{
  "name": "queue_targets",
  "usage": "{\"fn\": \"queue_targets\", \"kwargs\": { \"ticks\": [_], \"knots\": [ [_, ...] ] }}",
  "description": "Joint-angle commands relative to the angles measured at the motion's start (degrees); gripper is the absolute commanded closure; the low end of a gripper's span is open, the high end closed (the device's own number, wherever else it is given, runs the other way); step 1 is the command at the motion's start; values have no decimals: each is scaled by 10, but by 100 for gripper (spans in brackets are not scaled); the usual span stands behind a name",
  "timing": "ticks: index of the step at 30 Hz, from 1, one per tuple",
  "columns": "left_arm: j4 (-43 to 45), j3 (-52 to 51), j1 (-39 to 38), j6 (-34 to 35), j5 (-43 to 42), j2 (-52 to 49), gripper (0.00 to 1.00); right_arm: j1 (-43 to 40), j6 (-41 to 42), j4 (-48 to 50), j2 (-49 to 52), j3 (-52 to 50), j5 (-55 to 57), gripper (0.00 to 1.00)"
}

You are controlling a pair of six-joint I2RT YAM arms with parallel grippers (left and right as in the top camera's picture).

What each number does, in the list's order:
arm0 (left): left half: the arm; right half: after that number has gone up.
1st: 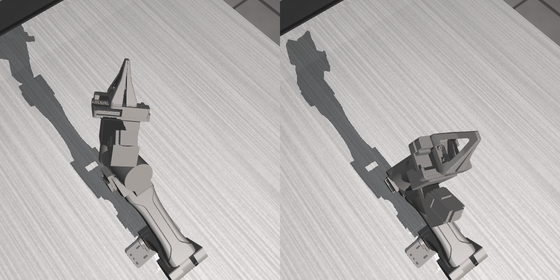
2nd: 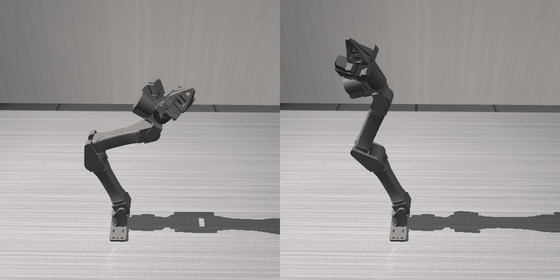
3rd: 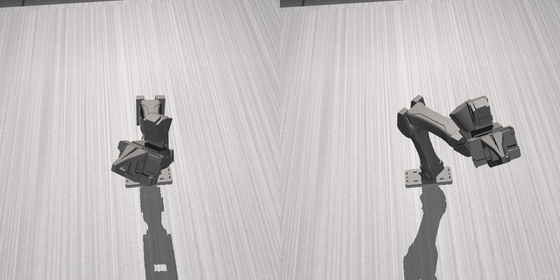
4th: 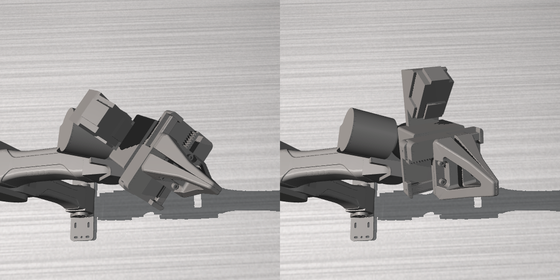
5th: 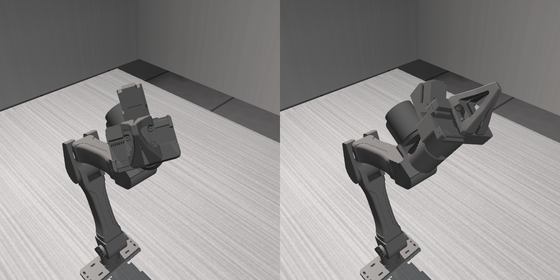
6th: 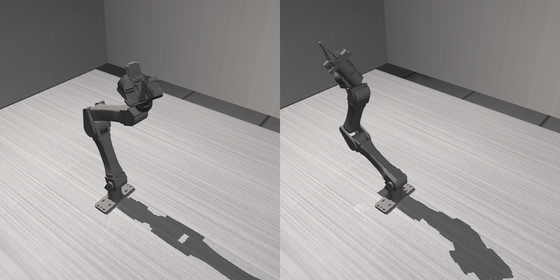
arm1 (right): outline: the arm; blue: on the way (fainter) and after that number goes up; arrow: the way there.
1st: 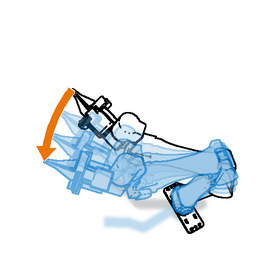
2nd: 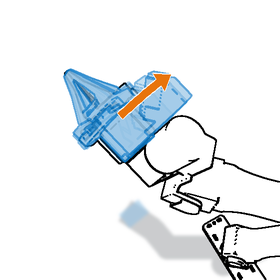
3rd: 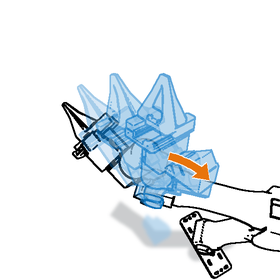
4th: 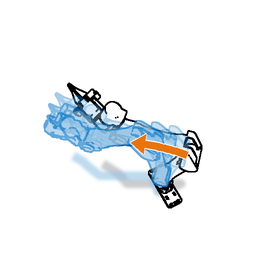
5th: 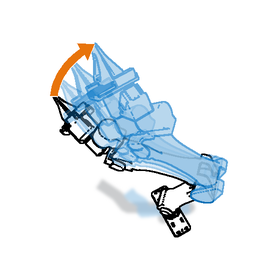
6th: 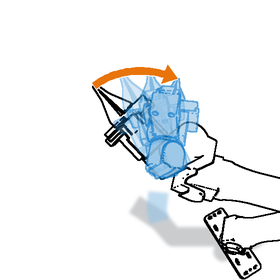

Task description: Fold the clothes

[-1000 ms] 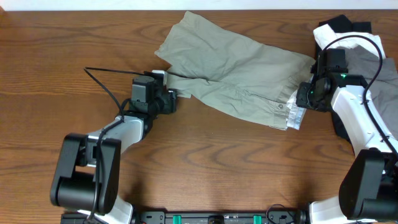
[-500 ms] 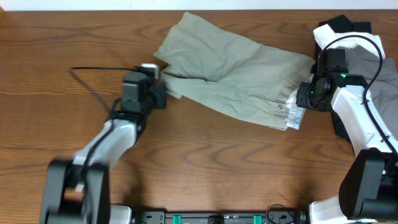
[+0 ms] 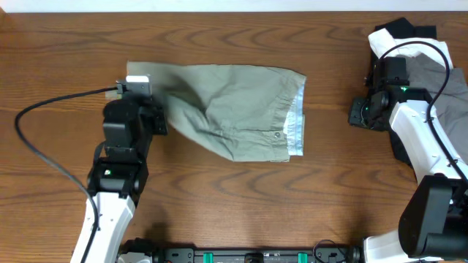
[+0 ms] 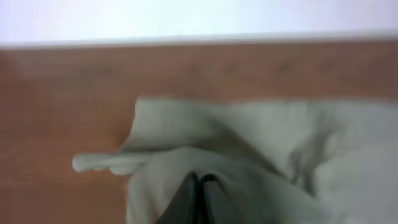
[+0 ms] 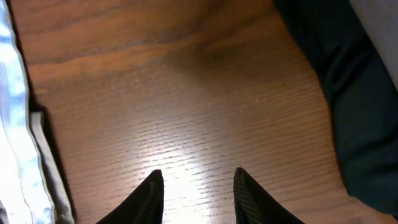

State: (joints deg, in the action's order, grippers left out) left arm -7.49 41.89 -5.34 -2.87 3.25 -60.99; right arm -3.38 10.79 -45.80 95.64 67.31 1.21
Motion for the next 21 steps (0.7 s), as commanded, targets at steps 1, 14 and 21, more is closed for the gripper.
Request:
{"fn": "queue_targets", "kwargs": {
  "ticks": [1, 14, 21],
  "knots": [
    [-32, 5, 3, -23, 41, -32, 94, 6, -46, -3, 1, -3, -54, 64],
    [-66, 5, 3, 12, 66, -103, 94, 68, -114, 70, 21, -3, -172, 50],
    [-66, 5, 3, 13, 64, -103, 94, 103, -80, 232, 121, -3, -170, 46]
  ]
}}
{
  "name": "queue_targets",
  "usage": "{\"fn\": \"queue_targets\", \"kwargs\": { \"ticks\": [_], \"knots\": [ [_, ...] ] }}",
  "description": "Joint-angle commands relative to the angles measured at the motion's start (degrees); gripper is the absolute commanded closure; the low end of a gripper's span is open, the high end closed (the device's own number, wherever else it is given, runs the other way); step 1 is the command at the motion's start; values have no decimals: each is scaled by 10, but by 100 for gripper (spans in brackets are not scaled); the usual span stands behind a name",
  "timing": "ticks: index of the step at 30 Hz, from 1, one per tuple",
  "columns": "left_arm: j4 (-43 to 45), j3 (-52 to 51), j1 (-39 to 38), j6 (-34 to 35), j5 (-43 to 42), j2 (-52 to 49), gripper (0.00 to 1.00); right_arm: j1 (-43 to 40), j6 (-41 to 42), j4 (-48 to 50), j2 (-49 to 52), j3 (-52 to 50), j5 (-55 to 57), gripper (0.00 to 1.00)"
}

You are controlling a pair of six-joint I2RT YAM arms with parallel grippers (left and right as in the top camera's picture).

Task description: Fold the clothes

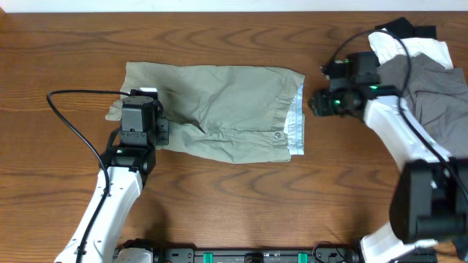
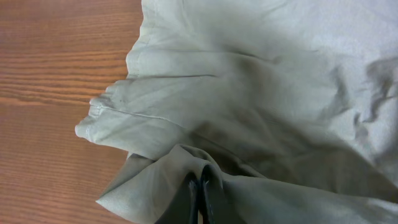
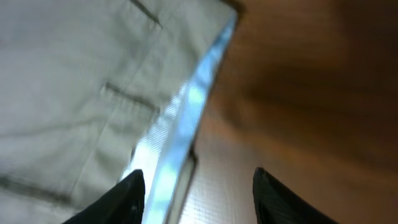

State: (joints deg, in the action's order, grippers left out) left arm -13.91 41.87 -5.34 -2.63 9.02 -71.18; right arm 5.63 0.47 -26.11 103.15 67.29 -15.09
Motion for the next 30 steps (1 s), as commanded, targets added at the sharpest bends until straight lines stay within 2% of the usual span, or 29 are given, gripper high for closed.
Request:
{"fn": "queue_targets", "kwargs": {
  "ticks": [1, 10, 17, 18, 20, 23, 30],
  "knots": [
    [-2, 5, 3, 12, 6, -1, 94, 14, 33, 65, 63, -3, -8, 46],
    [-2, 5, 2, 30, 5, -1, 94, 15, 53, 232, 161, -3, 3, 39],
    [-2, 5, 2, 30, 5, -1, 94, 20, 68, 293, 198, -3, -24, 39],
    [-2, 5, 2, 30, 4, -1, 94, 23, 68, 299, 200, -3, -28, 42],
    [-2, 5, 2, 30, 5, -1, 94, 28, 68, 311, 203, -3, -30, 58],
    [-2, 5, 2, 30, 5, -1, 94, 32, 68, 326, 203, -2, -30, 98],
    [-6, 5, 2, 30, 5, -1, 94, 25, 78, 330, 149, 21, -22, 99]
  ]
}}
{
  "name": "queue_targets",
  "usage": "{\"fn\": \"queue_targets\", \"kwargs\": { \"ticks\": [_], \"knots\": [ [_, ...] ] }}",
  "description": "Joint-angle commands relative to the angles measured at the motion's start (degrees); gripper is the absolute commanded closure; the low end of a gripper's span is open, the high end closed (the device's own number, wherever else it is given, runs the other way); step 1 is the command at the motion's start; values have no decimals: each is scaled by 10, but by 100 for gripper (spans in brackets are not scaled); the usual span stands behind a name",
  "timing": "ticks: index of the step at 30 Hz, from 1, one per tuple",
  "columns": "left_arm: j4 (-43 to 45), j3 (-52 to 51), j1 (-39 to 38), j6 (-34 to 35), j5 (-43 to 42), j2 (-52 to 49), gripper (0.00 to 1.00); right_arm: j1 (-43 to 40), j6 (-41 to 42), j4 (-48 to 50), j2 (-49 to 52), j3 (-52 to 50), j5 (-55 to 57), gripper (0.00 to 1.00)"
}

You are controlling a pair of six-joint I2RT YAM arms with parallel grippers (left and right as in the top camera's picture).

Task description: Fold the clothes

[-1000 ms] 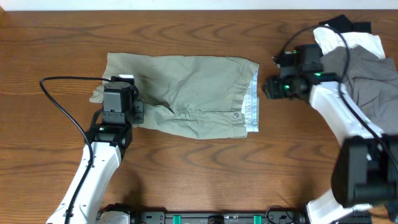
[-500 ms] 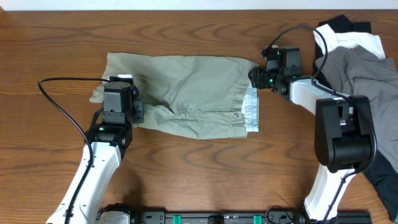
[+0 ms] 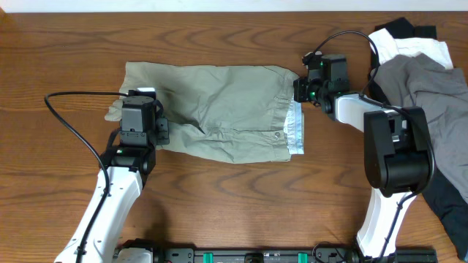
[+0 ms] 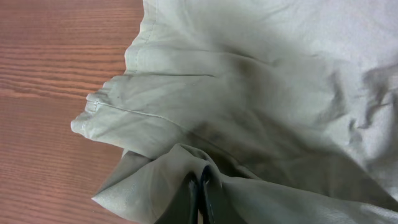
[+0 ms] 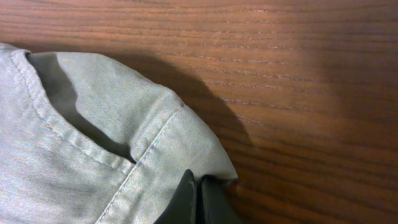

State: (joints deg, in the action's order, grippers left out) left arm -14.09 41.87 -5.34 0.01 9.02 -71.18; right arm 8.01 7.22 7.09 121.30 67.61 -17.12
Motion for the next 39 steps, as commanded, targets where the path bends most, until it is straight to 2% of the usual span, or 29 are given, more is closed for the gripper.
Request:
{"fn": "queue_targets", "kwargs": {
  "ticks": [1, 9, 14, 22, 30, 36, 39],
  "knots": [
    [-5, 5, 2, 3, 5, -1, 94, -1, 21, -5, -54, 24, 10, 99],
    [-8, 5, 2, 3, 7, 1, 94, 0, 17, -11, -228, 63, 129, 99],
    [15, 5, 2, 3, 7, 14, 94, 1, 7, -48, -290, 70, 124, 99],
    [70, 5, 2, 3, 7, 83, 94, 44, -63, -138, -365, 70, 122, 99],
    [63, 5, 2, 3, 7, 176, 94, 96, -64, -193, -440, 70, 121, 99],
    [12, 5, 2, 3, 7, 194, 94, 156, -91, -228, -478, 70, 40, 99],
    [1, 5, 2, 3, 7, 194, 94, 183, -90, -227, -499, 72, 40, 99]
  ]
}}
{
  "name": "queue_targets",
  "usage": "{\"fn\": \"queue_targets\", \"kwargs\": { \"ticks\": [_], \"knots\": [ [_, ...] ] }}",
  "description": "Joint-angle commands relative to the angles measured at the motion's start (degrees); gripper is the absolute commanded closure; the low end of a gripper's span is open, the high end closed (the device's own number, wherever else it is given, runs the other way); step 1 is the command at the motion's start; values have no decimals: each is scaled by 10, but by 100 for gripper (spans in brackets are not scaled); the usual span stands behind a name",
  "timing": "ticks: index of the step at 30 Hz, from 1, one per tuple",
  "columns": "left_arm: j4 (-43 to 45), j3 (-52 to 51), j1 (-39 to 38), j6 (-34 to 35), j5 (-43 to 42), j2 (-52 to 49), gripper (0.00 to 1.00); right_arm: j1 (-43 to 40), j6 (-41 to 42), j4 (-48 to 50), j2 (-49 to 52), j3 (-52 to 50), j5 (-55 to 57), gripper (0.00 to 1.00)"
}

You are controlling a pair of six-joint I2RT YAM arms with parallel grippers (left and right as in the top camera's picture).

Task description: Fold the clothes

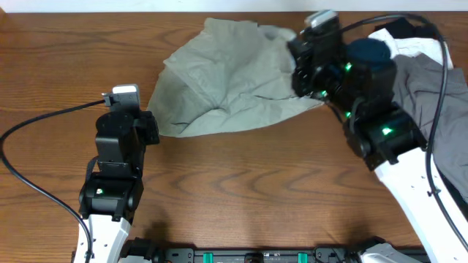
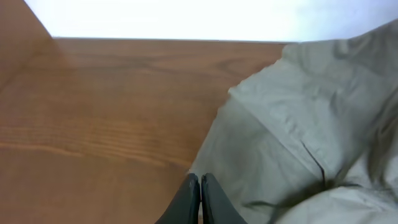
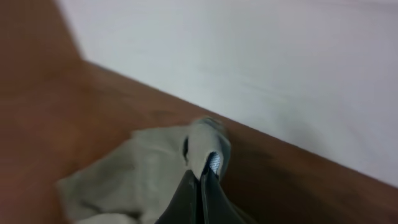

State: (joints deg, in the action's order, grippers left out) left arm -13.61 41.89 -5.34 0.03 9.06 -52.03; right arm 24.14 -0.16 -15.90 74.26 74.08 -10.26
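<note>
The olive-green shorts (image 1: 219, 80) hang off the table, stretched between both arms and bunched toward the far edge. My left gripper (image 2: 200, 186) is shut on the shorts' lower left edge, seen at the cloth's corner (image 1: 162, 131) in the overhead view. The fabric (image 2: 298, 130) spreads to its right. My right gripper (image 3: 202, 186) is raised high and shut on the waistband corner (image 3: 208, 146), where the pale blue lining shows. In the overhead view the right arm (image 1: 351, 73) covers that end of the shorts.
A pile of other clothes lies at the right edge: a grey garment (image 1: 439, 95), a white one (image 1: 413, 47) and a black one (image 1: 402, 28). The left arm's cable (image 1: 44, 124) loops over the wooden table (image 1: 241, 190) at the left.
The shorts lay flat with both grippers shut on opposite ends. Now both arms have risen, and the shorts are off the table, hanging crumpled between them and nearer the far edge.
At first my left gripper held a leg of the partly bunched shorts while the right stood open over bare wood by the pile. Then the shorts lay flatter and the open right gripper was at the waistband. It then shut on the waistband's far corner. Now both hold the shorts aloft.
</note>
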Motion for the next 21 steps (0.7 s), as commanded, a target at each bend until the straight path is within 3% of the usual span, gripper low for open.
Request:
{"fn": "queue_targets", "kwargs": {
  "ticks": [1, 8, 13, 16, 19, 21],
  "knots": [
    [-4, 5, 2, 3, 6, 2, 94, 27, -16, 3, -34, 10, -26, 99],
    [0, 5, 3, 2, 7, -1, 94, 33, -16, 16, -48, 39, 10, 99],
    [17, 5, 2, 3, 7, -13, 94, 9, -16, 39, -27, 41, 212, 99],
    [21, 5, 2, 3, 6, -23, 94, -44, 33, 15, 25, 41, 346, 99],
    [21, 5, 2, 3, 6, -30, 94, -118, 90, -19, 101, 41, 375, 98],
    [21, 5, 2, 3, 6, -34, 94, -169, 126, -31, 170, 41, 372, 85]
  ]
}}
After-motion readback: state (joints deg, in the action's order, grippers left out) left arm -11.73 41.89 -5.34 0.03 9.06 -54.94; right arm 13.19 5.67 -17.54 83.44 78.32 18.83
